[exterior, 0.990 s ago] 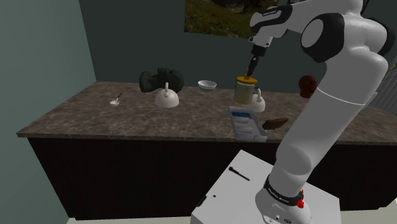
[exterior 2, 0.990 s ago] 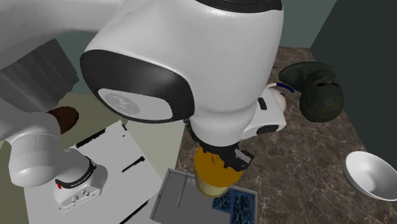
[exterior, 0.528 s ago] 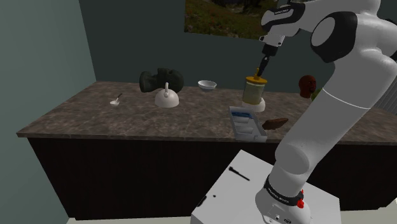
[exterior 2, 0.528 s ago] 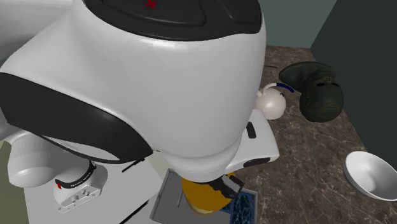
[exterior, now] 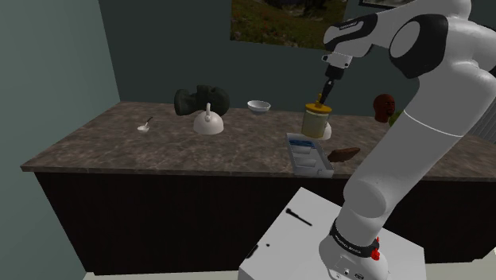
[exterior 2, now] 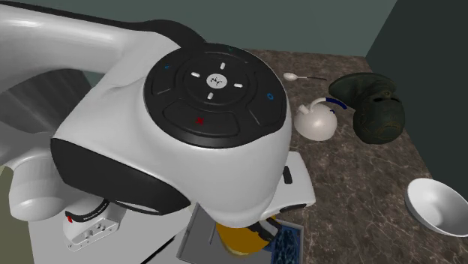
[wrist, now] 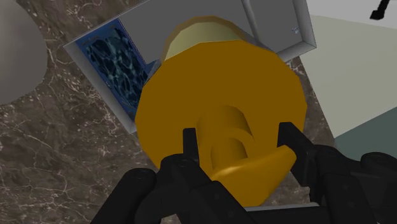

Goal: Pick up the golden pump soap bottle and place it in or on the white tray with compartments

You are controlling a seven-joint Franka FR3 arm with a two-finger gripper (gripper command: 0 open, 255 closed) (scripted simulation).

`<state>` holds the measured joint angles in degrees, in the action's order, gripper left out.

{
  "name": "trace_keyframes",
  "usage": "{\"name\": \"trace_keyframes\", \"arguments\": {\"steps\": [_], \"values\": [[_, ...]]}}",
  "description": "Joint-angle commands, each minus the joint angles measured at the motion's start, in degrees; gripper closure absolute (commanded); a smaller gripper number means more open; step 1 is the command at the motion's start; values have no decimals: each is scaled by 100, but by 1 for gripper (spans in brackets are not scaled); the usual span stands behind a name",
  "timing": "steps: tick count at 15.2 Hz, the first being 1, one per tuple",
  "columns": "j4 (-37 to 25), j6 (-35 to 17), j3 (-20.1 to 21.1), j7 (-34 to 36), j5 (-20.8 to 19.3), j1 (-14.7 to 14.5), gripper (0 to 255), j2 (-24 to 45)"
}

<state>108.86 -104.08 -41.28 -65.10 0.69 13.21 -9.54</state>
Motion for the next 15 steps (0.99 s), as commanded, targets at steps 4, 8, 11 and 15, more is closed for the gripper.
{"name": "trace_keyframes", "arguments": {"steps": [4, 8, 11, 15], "values": [[389, -394, -18, -34, 2, 11, 255, 0], [661, -697, -46, -84, 32, 15, 255, 44], [851, -924, -72, -131, 68, 17, 255, 93], [1087, -1225, -110, -209, 135, 16, 255, 183]]}}
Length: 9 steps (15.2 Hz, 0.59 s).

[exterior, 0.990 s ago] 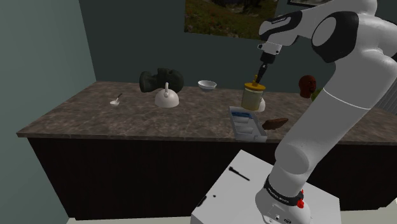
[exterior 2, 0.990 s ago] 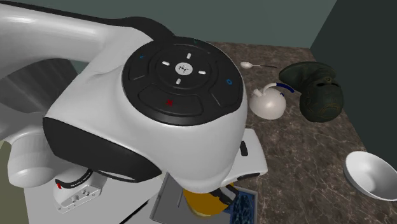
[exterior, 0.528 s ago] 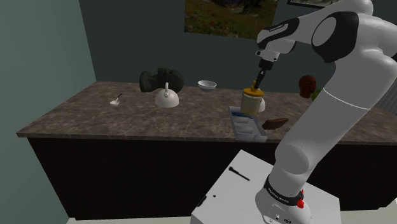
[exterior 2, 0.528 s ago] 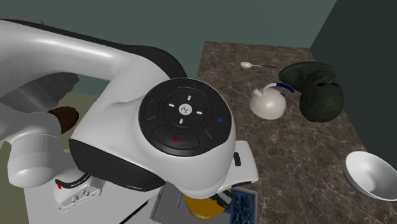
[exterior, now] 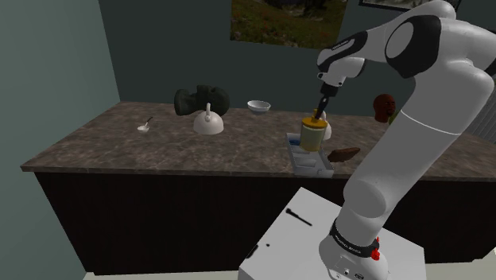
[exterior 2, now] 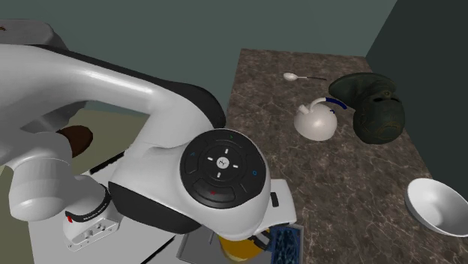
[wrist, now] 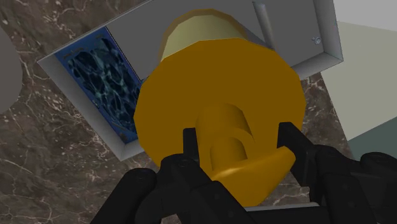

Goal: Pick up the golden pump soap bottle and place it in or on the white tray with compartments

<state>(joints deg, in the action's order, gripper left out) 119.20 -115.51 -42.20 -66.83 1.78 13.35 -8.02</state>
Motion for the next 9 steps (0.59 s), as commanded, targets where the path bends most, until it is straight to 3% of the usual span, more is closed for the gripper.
{"name": "trace_keyframes", "arguments": {"steps": [1, 9], "values": [[109, -157, -28, -58, 46, 1, 255, 58], [204, -288, -47, -99, 86, -2, 255, 108]]}}
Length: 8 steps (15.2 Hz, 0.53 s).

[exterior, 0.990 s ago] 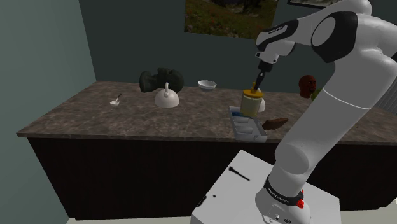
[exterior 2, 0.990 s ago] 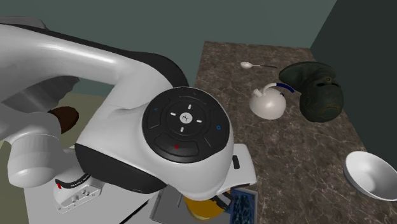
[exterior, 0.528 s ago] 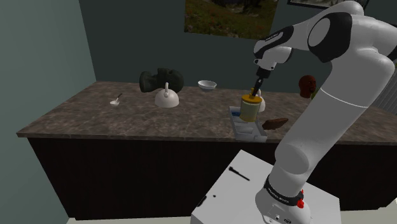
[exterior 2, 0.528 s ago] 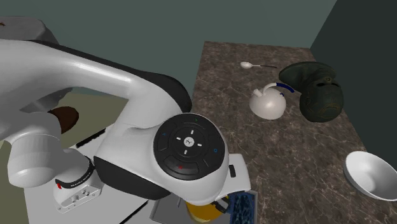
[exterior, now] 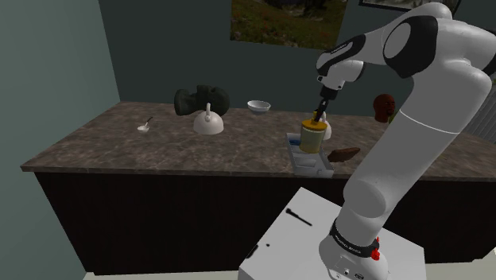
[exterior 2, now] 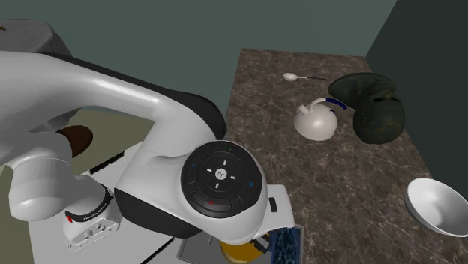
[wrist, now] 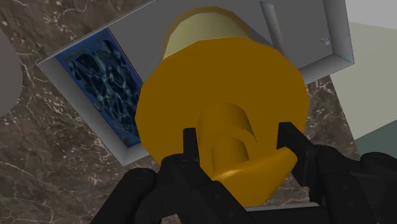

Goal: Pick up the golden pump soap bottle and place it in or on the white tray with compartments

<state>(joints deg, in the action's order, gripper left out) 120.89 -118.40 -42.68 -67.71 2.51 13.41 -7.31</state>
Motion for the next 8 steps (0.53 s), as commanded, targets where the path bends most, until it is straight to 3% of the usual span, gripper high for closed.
{"name": "trace_keyframes", "arguments": {"steps": [1, 2, 3, 8], "values": [[35, 2, 0, -11, 14, -9, 255, 37], [35, 2, -1, -11, 14, -9, 255, 37], [38, -1, 2, -7, 13, -11, 0, 37], [35, 2, 0, -11, 14, -9, 0, 37]]}}
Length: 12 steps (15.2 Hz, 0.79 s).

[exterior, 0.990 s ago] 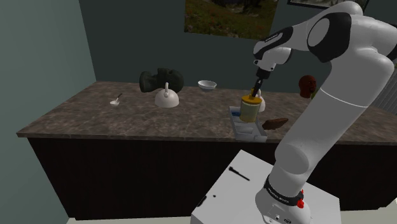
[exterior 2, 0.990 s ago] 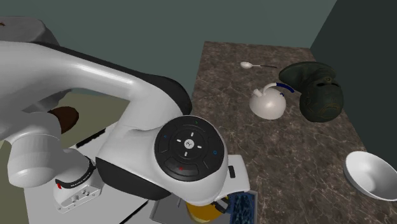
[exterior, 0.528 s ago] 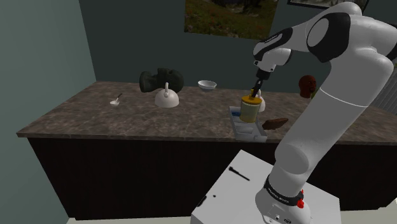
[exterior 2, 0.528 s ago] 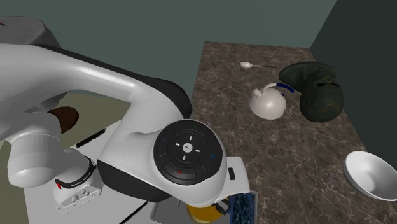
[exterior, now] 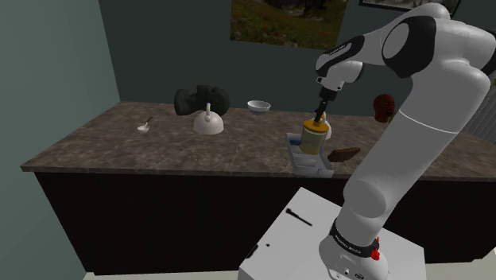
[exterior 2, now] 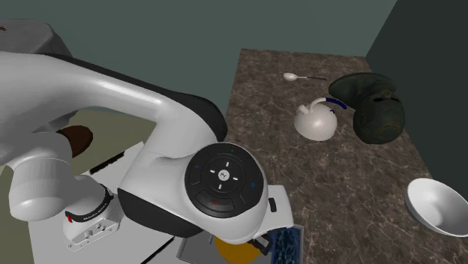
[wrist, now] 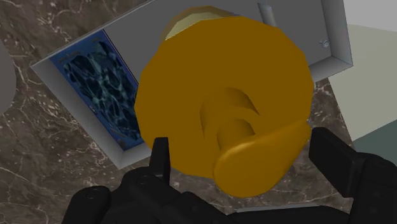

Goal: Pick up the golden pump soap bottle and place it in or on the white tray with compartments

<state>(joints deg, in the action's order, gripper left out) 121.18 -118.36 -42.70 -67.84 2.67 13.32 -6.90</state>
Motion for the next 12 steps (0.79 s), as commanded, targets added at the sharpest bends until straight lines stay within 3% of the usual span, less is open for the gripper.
{"name": "trace_keyframes", "arguments": {"steps": [1, 4, 12], "values": [[-121, 184, 19, 50, -68, 9, 0, -86], [-517, 710, 63, 147, -198, 29, 0, -261], [-517, 710, 64, 146, -198, 30, 0, -261]]}}
